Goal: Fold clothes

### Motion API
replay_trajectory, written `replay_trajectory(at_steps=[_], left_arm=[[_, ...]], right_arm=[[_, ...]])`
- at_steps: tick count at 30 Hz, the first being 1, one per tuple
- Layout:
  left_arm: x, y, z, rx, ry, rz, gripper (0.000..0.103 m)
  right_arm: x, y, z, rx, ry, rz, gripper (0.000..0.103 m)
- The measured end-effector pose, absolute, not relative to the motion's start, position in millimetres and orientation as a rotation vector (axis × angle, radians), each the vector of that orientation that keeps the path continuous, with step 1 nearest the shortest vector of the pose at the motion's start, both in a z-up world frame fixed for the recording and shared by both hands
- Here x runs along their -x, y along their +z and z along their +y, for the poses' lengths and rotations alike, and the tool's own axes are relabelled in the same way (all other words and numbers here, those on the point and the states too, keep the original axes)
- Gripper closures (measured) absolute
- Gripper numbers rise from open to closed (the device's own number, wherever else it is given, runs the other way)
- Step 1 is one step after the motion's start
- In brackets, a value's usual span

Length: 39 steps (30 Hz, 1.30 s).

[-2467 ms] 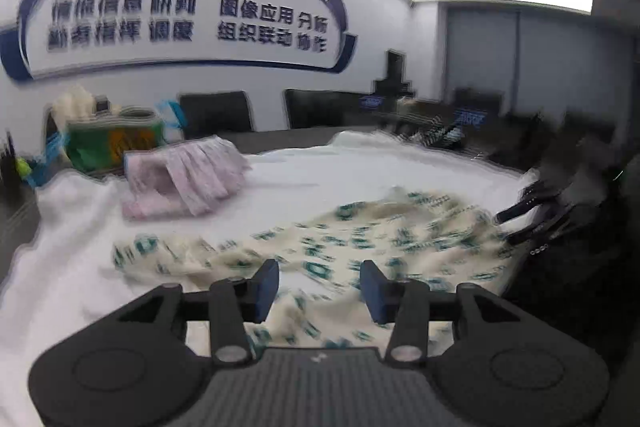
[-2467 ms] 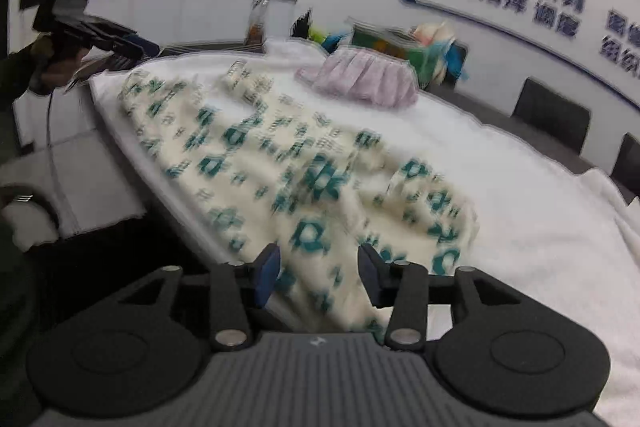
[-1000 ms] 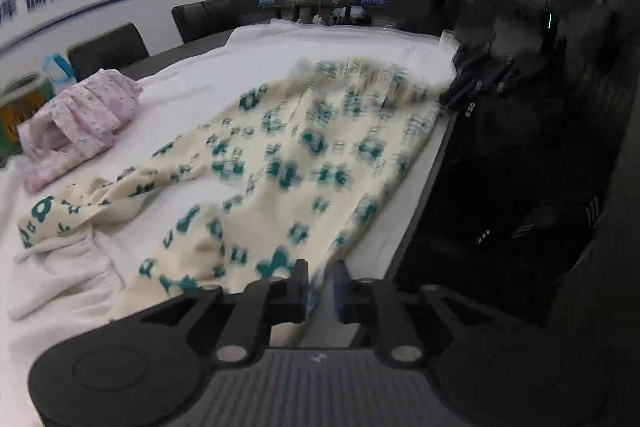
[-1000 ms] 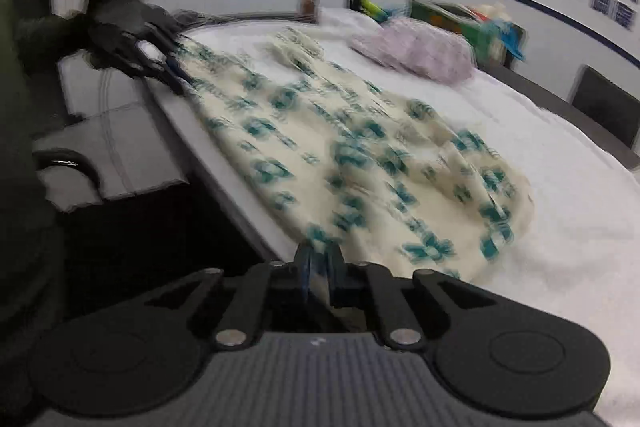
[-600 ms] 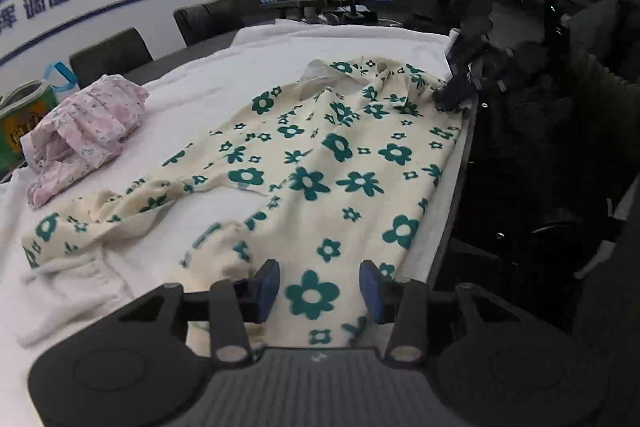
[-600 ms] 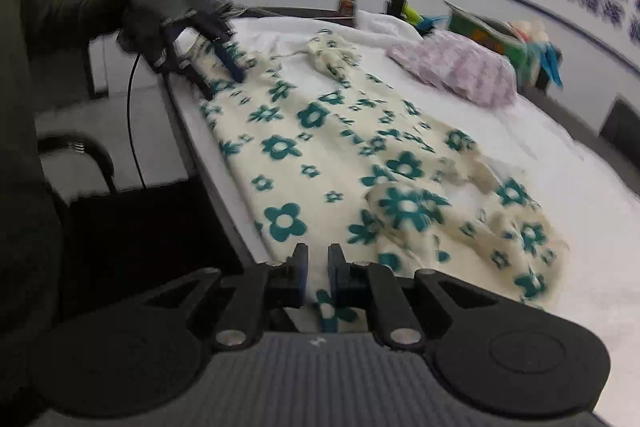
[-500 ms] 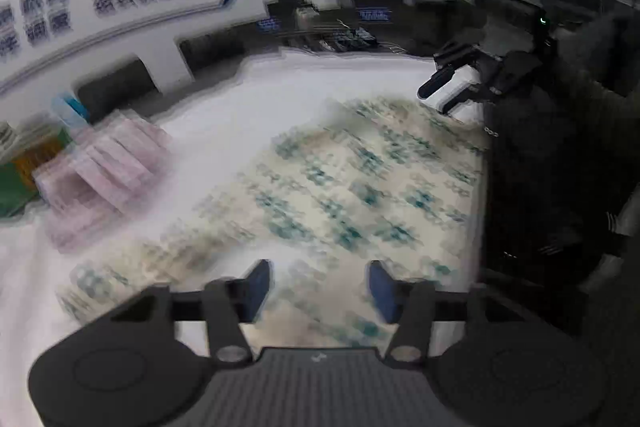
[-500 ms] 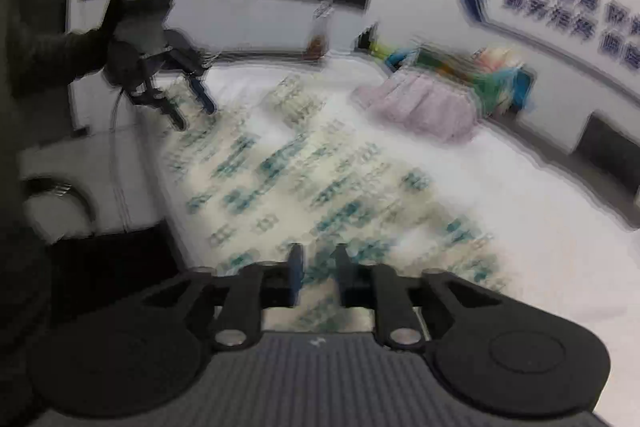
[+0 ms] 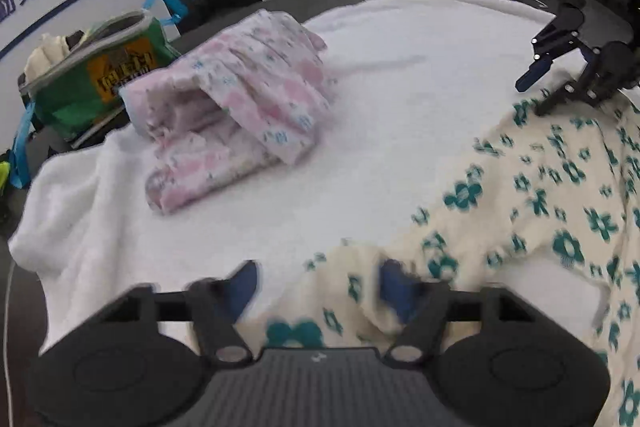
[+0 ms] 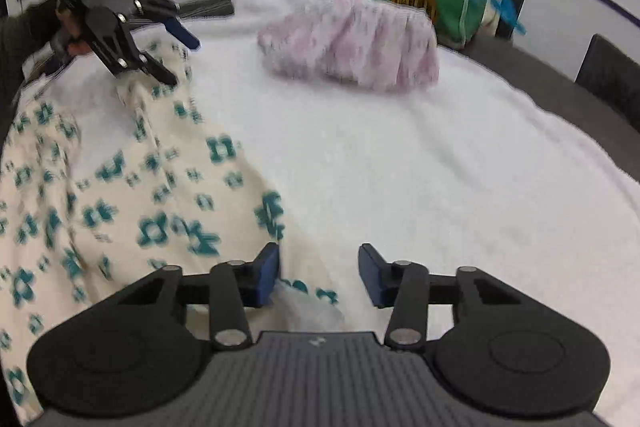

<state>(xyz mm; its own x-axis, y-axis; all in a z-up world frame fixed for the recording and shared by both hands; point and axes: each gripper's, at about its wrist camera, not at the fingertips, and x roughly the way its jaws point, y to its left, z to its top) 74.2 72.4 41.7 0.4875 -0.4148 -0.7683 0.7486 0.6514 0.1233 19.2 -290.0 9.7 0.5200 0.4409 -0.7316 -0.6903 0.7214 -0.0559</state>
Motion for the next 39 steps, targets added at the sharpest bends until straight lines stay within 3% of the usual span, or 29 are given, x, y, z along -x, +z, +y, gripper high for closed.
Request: replay_trajectory(at_steps=[2,3,9,13,19,23,25,27,28,31,32,35,37,39], left_arm=[[-67,44,79,-0.467,-0.772,0.759,0.095],[-62,47,81,-0.478,-0.767,0.727,0.097],[4,83,99,-0.439,-0.694,0.479,0.099],[80,78,103,-0.473,-0.653,0.361,0.099],[150,31,114,-0.483,-0.615,0.457,0.097],[182,48,121,-0.495,-0.652,0.400,0.093],[191,64,120,-0.479,-0.701,0.317,0.081],[192,71,101,-0.563,-0.699,0.244,0.033],[187,67,89,-0.626,-0.707,0.231,0.031],[163,50,61,-0.757,-0.716,0.258,0.034],[156,45,57,-0.760,-0.717,0.273,0.041],[139,33,51,-0.751,-0.720,0.314,0.047],[137,29,50,-0.742,-0.724,0.321,0.054],[135,25,50,-0.728,-0.727,0.330,0.075]], right_arm=[[-12,6,-292,0.373,0.717,0.746,0.092],[-6,7,-291,0.389,0.725,0.732,0.097],[50,43,-293,0.473,0.661,0.482,0.099],[118,52,-286,0.570,0.611,0.347,0.099],[198,29,-267,0.653,0.654,0.413,0.099],[224,24,-260,0.682,0.704,0.452,0.095],[229,37,-265,0.642,0.742,0.425,0.095],[228,52,-275,0.589,0.741,0.382,0.093],[225,56,-280,0.570,0.728,0.370,0.091],[215,66,-294,0.513,0.656,0.362,0.064],[210,66,-299,0.491,0.588,0.394,0.060],[208,73,-323,0.313,0.420,0.461,0.055],[211,84,-351,-0.021,0.292,0.509,0.049],[216,81,-374,-0.357,0.264,0.554,0.049]])
